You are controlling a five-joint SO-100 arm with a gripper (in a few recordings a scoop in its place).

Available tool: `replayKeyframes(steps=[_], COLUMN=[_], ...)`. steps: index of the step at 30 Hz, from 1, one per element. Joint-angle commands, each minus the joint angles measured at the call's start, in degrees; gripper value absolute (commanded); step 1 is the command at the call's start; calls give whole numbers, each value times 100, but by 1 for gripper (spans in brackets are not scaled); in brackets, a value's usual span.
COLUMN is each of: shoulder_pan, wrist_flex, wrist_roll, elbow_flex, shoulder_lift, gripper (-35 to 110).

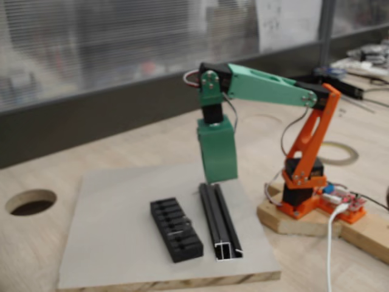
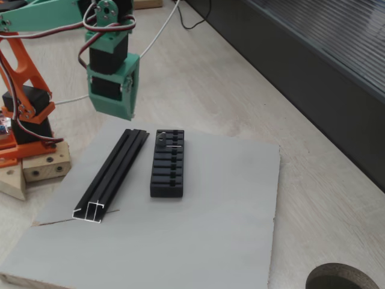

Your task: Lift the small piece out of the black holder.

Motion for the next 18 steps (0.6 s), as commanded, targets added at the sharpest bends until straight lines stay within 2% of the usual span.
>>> replayKeyframes(steps=[1, 6, 18], shoulder_pan=[-229, -589, -721], wrist_flex=[-888, -1608, -1564], wrist_roll=[185, 185, 114], elbow_flex=[-18, -9, -9], shoulder_lift=[-132, -826, -870], gripper=[4, 4, 4])
